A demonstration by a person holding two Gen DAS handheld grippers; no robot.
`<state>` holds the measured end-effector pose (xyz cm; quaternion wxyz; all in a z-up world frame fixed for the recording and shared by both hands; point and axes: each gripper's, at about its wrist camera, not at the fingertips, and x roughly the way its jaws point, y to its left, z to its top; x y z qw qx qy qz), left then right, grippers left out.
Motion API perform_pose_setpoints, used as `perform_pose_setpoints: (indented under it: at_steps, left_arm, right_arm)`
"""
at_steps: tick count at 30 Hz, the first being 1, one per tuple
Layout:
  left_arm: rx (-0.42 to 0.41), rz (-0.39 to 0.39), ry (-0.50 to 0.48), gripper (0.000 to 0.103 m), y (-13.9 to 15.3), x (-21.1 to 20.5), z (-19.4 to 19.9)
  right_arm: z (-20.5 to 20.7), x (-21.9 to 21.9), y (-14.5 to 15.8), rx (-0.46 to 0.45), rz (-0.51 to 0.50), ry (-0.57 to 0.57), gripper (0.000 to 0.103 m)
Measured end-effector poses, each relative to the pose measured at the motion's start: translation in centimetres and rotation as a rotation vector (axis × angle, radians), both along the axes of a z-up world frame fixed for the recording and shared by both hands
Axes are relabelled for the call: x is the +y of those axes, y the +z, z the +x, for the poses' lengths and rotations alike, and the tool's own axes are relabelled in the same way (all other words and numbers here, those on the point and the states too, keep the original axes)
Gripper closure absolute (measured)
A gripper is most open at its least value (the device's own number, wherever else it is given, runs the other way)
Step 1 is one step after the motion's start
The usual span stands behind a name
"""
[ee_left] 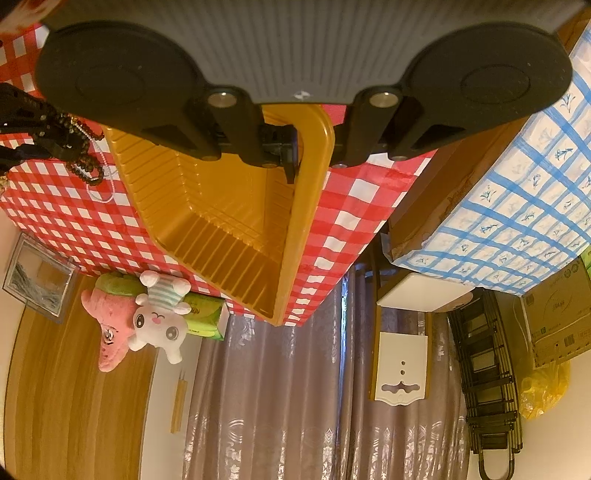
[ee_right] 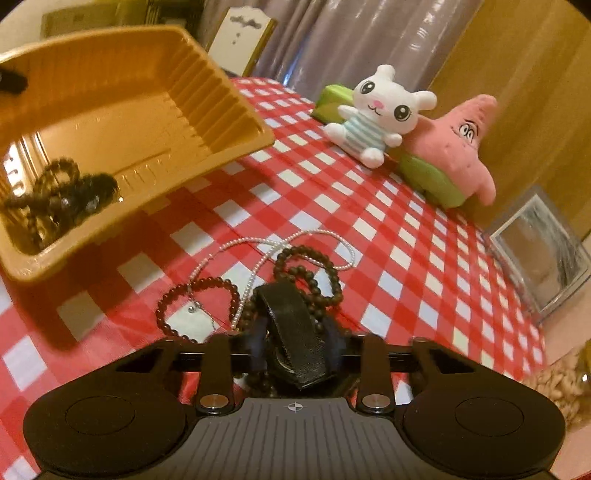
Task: Organize jewelry
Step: 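Grasp the black watch strap with the right gripper and lift it, then drop the black watch into the orange tray with the right gripper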
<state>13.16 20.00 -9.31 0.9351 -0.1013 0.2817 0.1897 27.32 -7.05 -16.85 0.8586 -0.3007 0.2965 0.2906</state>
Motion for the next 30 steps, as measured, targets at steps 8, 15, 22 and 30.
perform_pose_setpoints:
  at_steps: [8, 15, 22, 30]
  left_arm:
    - [-0.001, 0.001, -0.009, 0.098, 0.2, -0.1, 0.1]
    - [0.004, -0.001, -0.017, 0.098, 0.1, 0.1, 0.1]
    - [0.002, -0.005, -0.029, 0.098, 0.1, 0.3, 0.2]
    - [0.007, -0.011, -0.044, 0.098, 0.0, 0.6, 0.3]
  right_arm:
    - [1.1, -2.0, 2.4, 0.121, 0.197, -0.175, 0.083]
    - [3.3, -5.7, 5.2, 0.379, 0.563, -0.464, 0.083]
    - [2.8, -6.5, 6.7, 0.595, 0.835, -0.608, 0.083]
    - [1.8, -2.6, 7.5, 0.818, 1.006, -0.559, 0.083]
